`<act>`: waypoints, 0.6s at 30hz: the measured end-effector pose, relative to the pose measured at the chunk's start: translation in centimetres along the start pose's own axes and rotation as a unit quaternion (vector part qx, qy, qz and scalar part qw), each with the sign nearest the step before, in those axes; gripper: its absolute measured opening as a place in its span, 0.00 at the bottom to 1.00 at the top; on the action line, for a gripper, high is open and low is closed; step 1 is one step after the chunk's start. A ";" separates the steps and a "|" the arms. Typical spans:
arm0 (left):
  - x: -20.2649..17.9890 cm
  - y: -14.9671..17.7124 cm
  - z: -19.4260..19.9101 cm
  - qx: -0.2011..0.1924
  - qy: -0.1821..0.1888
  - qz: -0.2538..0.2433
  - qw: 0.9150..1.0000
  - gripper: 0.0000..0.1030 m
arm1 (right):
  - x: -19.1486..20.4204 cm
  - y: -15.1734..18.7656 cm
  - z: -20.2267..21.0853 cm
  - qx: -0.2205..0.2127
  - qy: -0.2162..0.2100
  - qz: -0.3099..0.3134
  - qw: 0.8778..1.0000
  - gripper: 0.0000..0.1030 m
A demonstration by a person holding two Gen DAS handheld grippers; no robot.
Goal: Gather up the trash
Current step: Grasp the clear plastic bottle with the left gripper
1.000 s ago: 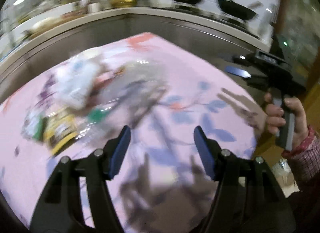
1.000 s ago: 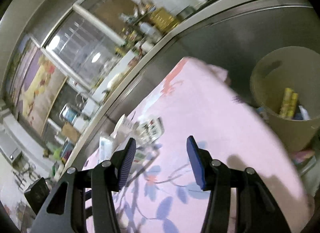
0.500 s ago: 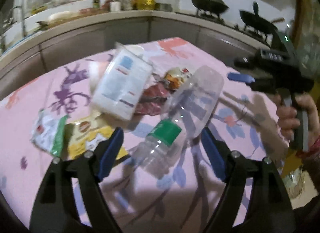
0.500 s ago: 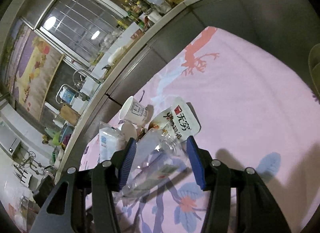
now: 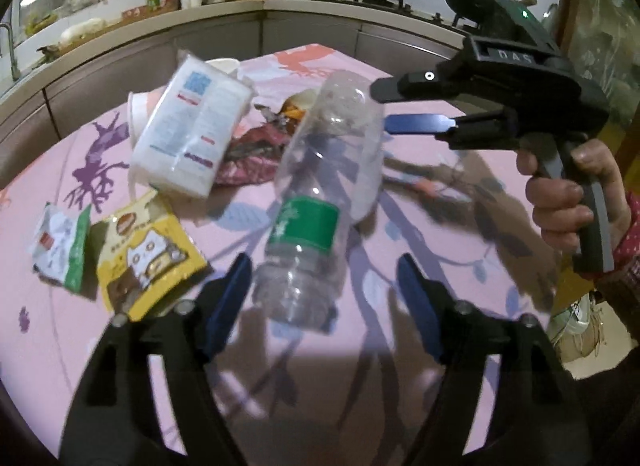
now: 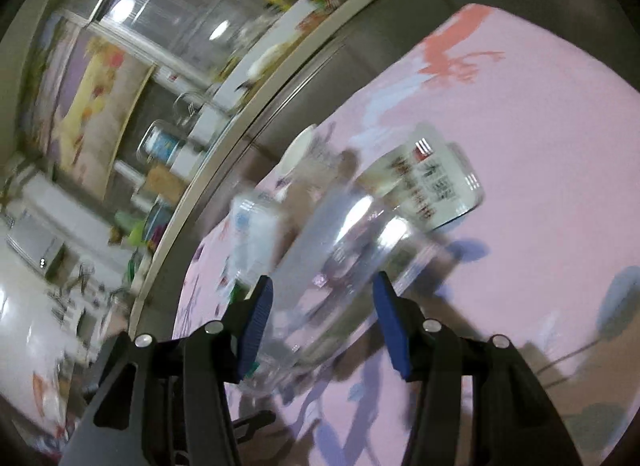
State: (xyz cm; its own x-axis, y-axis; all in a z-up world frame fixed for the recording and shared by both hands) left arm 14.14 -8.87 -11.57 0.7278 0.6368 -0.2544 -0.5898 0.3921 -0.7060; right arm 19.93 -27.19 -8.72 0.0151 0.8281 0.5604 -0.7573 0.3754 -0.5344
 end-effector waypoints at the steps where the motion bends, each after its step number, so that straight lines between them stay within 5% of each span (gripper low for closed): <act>1: -0.1 0.0 0.1 0.002 -0.002 0.005 1.000 0.80 | 0.4 0.3 0.0 0.000 0.000 0.008 1.000 0.50; 11: -0.2 -2.8 -1.4 0.004 -0.035 -0.014 0.999 0.79 | -1.1 -3.1 3.3 -0.083 0.042 -0.014 0.996 0.50; 15: 0.3 -2.7 -2.7 0.028 -0.047 -0.011 0.998 0.60 | -2.2 -4.9 1.6 -0.080 0.065 -0.015 0.995 0.50; 18: 0.2 -2.6 -2.9 0.031 -0.053 -0.020 0.998 0.55 | -2.6 -5.0 -0.6 -0.049 0.061 -0.017 0.997 0.50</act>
State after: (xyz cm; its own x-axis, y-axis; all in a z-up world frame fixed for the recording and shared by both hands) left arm 16.78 -11.66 -11.71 0.7122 0.6849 -0.1536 -0.5842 0.4570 -0.6707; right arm 24.06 -30.93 -7.86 0.1224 0.8564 0.5017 -0.6881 0.4375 -0.5789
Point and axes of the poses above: each gripper's, at about its wrist camera, not at the fingertips, and z roughly against the way its jaws point, x to its left, y to its underside, the point moved 3 cm from there along -z, roughly the way its jaws point, and after that the axes turned 12 degrees about y, right-handed, at the moved point
